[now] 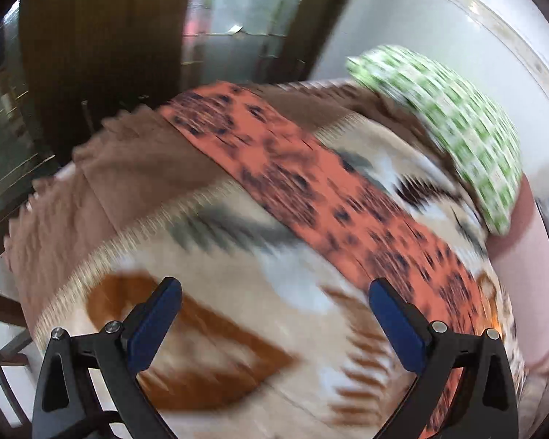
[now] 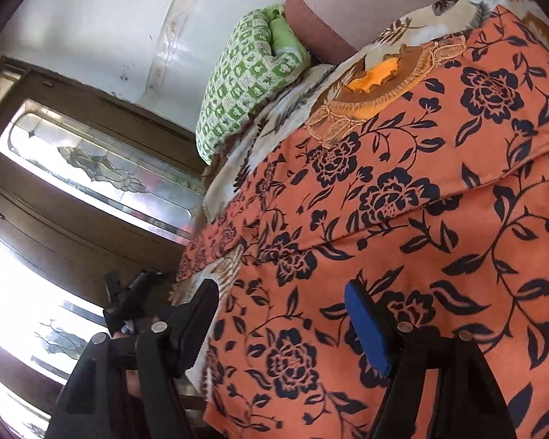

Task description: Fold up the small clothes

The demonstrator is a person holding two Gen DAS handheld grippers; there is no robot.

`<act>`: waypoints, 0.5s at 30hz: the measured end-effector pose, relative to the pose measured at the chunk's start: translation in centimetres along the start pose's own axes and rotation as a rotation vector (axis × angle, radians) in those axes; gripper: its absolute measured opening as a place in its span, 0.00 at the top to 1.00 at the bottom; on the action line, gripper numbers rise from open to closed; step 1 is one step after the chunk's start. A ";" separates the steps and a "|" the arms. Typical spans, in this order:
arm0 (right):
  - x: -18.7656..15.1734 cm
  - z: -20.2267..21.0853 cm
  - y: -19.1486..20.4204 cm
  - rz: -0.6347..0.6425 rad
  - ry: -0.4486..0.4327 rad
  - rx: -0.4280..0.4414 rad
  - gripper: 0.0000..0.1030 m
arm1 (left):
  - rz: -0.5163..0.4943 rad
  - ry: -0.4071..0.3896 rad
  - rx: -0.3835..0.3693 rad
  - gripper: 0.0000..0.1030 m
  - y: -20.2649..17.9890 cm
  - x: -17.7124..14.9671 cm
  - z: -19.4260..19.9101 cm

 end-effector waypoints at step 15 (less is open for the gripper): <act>1.3 -2.5 -2.6 -0.004 0.050 -0.052 0.28 | 0.265 0.118 -0.131 0.34 6.2 7.3 -7.1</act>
Point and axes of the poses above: each gripper's, at about its wrist camera, not at the fingertips, and z roughly against the way its jaws point, y to its left, x to its top, the point moved 9 cm from there along -z, roughly the way its jaws point, and after that the axes turned 2 degrees about z, right-handed, at the moved point
